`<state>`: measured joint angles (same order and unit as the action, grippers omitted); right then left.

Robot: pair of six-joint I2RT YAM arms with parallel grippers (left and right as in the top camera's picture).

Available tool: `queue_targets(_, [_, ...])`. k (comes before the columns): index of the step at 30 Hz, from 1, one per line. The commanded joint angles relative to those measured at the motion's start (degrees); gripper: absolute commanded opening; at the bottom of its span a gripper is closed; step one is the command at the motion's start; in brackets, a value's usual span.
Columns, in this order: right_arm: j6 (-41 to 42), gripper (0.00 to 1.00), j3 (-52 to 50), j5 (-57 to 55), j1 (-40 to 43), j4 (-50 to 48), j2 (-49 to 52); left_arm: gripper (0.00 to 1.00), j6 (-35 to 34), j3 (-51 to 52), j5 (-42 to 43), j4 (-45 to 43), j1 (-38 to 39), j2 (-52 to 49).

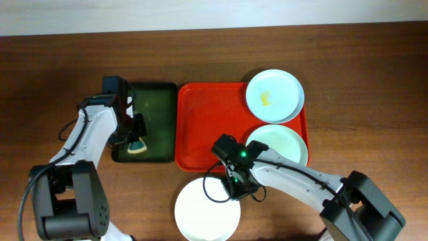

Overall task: Clean dirty plates on tray and stack at the side
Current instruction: 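Regrasp the white plate rim with right gripper and lift it rightward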

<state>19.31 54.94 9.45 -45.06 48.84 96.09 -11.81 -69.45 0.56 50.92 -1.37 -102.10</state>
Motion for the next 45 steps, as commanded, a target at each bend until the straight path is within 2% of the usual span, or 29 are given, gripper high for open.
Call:
queue_targets(1, [-0.42, 0.22, -0.33, -2.56, -0.76, -1.36, 0.22, 0.00, -0.57, 0.11, 0.79, -0.20, 0.24, 0.17])
queue_targets(8, [-0.39, 0.21, -0.42, -4.17, -6.25, -1.62, 0.76, 0.00, -0.57, 0.11, 0.79, -0.20, 0.24, 0.17])
queue_targets(23, [-0.42, 0.21, -4.81, -6.95, -6.40, -5.29, 0.81, 0.00, -0.57, 0.11, 0.79, -0.13, 0.24, 0.17])
queue_targets(26, [-0.42, 0.05, -4.81, -6.95, -6.40, -5.25, 0.81, 0.00, -0.57, 0.11, 0.79, -0.13, 0.24, 0.17])
queue_targets(31, [-0.42, 0.04, -3.78, -5.55, -6.27, -3.58, 0.59, 0.00, -0.57, 0.11, 0.81, -0.13, 0.24, 0.17])
queue_targets(34, [-0.42, 0.04, 3.89, -1.05, -4.85, 3.08, -1.07, 0.00, -0.57, 0.11, 0.76, -0.20, 0.61, 0.17])
queue_targets(37, [-0.63, 0.04, 13.42, -0.63, -1.31, 7.54, -3.76, 0.00, -0.55, 0.11, 0.74, -0.31, 1.01, 0.17])
queue_targets(41, [-0.61, 0.04, 21.79, -1.07, 9.57, 11.74, -5.77, 0.00, -0.52, 0.11, 0.55, -0.28, 1.11, 0.17])
queue_targets(44, [-0.59, 0.04, 22.12, -0.92, 24.33, 10.29, -5.64, 0.00, -0.55, 0.11, 0.57, -0.28, 1.20, 0.17])
queue_targets(45, [-0.57, 0.04, 22.12, -0.57, 32.39, 8.76, -5.64, 0.00, -0.55, 0.11, 0.59, -0.26, 1.20, 0.17])
